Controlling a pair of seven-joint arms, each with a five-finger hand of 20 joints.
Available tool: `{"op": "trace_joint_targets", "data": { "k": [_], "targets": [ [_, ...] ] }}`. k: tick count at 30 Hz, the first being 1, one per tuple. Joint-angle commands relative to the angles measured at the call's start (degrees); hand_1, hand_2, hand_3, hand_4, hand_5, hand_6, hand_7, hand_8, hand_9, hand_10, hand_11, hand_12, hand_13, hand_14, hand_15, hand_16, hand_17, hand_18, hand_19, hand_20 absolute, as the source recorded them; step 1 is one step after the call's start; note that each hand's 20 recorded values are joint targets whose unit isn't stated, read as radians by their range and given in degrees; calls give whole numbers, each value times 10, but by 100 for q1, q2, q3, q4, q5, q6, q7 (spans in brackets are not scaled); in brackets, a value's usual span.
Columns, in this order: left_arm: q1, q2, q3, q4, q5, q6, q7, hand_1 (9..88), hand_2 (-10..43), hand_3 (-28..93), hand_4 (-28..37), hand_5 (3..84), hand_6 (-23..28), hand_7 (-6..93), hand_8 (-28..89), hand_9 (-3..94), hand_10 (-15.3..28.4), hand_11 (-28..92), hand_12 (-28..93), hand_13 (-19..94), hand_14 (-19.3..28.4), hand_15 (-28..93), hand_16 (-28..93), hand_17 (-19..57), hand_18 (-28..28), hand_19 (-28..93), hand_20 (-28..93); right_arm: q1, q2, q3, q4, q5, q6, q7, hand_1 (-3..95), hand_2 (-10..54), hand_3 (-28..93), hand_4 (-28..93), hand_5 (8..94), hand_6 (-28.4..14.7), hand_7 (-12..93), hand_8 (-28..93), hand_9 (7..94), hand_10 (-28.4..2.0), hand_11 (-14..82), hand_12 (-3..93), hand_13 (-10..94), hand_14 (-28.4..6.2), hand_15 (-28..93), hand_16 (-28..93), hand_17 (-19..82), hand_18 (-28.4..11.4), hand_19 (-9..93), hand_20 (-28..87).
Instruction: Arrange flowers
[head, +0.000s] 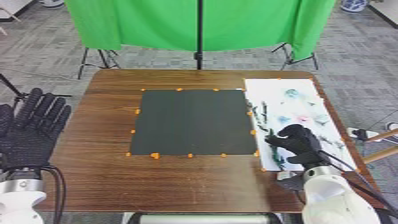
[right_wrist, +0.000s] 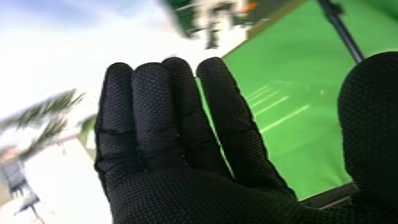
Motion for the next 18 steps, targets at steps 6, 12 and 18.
{"op": "trace_joint_targets", "data": {
  "k": [6, 12, 18],
  "targets": [
    [127, -7, 24, 34, -64, 21, 12, 250, 123, 726, -283, 469, 70, 104, -78, 395, 133, 142, 116, 300, 139, 280, -36, 11, 109, 218, 130, -251, 140, -346, 62, -2526, -494, 679, 260, -95, 692, -283, 519, -93, 290, -88, 470, -235, 455, 335, 365, -246, 728, 316, 139, -270, 668, 357],
    [112, -3, 25, 41, -56, 16, -5, 251, 124, 724, -283, 468, 69, 106, -79, 397, 133, 143, 116, 301, 139, 282, -35, 11, 109, 218, 130, -230, 131, -524, 83, -2436, -596, 622, 310, -95, 580, -283, 507, -96, 445, -139, 458, -242, 537, 401, 382, -253, 747, 346, 148, -279, 688, 378],
    [101, 8, 44, 45, -62, 44, -8, 250, 124, 726, -283, 469, 70, 105, -79, 397, 132, 143, 116, 302, 140, 284, -35, 9, 111, 220, 132, -211, 107, -664, 100, -2436, -684, 513, 323, -95, 536, -283, 504, -102, 512, -172, 460, -241, 541, 411, 387, -252, 751, 354, 151, -279, 691, 384]
  ]
}}
